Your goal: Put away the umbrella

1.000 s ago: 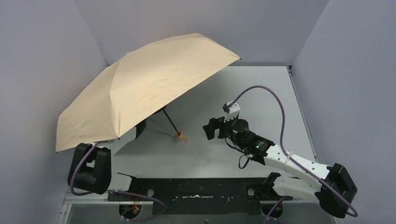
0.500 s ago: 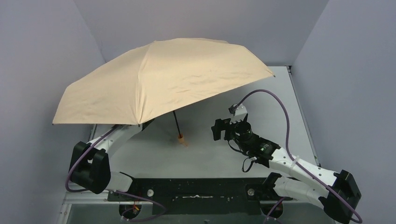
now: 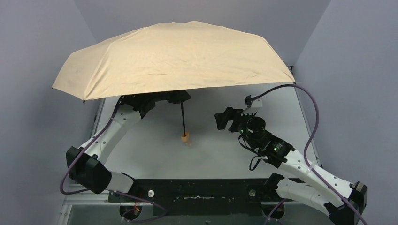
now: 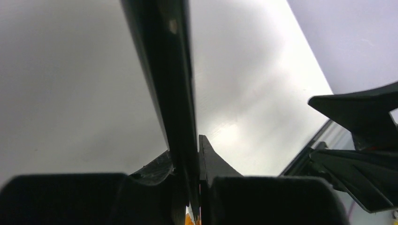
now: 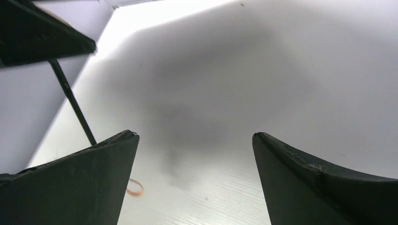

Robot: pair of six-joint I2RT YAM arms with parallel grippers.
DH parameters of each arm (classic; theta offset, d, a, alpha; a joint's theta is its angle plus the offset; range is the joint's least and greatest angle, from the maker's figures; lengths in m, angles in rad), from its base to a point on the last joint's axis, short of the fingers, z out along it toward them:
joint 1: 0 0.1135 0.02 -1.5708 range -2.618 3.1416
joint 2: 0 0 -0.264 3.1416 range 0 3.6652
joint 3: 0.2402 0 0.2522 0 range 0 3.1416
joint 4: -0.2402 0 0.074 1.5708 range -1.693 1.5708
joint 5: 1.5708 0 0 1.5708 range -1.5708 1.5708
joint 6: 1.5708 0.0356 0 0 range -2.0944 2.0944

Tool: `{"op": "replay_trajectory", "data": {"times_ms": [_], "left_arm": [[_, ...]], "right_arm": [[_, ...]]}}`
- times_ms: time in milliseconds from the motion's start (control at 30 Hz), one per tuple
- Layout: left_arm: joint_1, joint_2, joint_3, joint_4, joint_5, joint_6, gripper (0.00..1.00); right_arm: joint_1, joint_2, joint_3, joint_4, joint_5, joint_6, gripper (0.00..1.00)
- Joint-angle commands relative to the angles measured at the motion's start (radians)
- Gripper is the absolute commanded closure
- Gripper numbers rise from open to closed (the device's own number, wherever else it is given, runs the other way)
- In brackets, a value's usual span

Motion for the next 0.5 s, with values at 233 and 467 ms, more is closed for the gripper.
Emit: {"op": "replay_trajectory", "data": {"times_ms": [233,467], "left_arm": [[-0.123,-0.040,0.129,-0.204,0.190,0.057,1.00],[-0.191,-0.057,0.111,-0.247,0.167,0.094,1.00]], "right_arm": [[-0.026,0.078,0.225,0.098,-0.087,0.181,0.10],[-0.038,0.151,0.272,0.222,-0.192,0.255,0.14]]}}
